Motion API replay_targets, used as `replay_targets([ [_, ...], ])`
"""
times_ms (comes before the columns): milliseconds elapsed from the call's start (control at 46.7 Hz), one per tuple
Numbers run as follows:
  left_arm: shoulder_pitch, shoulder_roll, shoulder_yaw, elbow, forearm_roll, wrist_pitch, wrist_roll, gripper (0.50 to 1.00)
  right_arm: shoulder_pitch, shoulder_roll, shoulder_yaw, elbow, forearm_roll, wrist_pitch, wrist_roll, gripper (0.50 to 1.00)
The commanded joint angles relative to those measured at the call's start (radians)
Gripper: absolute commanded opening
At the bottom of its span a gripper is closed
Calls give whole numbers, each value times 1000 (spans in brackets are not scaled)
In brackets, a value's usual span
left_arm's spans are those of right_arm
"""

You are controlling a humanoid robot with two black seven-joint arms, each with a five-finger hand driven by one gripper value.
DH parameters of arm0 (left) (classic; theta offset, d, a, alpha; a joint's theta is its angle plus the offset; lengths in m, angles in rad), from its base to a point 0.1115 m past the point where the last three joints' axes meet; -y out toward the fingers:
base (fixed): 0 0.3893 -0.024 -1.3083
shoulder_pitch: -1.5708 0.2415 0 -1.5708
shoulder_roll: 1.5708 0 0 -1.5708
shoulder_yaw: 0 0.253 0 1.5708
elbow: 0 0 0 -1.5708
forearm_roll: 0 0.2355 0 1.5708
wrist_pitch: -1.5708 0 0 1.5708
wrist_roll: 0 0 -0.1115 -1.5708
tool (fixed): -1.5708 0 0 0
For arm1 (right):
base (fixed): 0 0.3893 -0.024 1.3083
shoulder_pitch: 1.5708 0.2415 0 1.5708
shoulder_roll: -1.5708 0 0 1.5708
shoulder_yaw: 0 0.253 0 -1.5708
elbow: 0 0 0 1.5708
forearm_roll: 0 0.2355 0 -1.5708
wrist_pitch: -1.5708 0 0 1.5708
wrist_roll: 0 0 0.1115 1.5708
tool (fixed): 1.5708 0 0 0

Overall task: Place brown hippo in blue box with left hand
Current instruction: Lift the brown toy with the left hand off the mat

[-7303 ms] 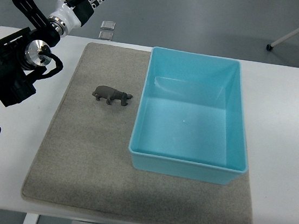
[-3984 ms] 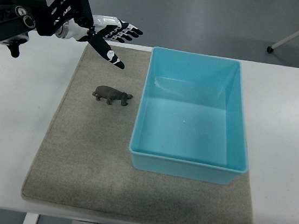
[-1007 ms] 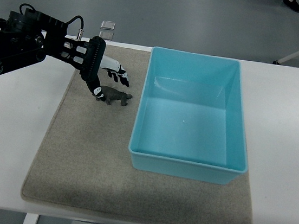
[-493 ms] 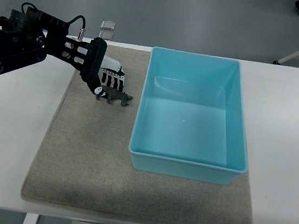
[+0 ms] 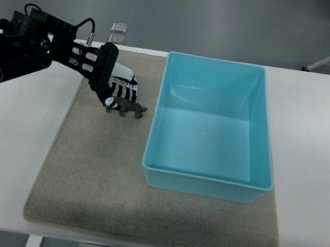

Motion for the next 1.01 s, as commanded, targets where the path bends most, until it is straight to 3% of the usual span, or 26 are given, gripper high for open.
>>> replay_targets([
  [0,0,6,-9,1,-2,6,0,500,0,0,0,0,0,0,0,936],
  [471,-28,46,-98,27,-20,49,-2,500,0,0,1,0,0,0,0,936],
  [985,-79,58,-170,27,-20,185,-2,500,0,0,0,0,0,0,0,936],
])
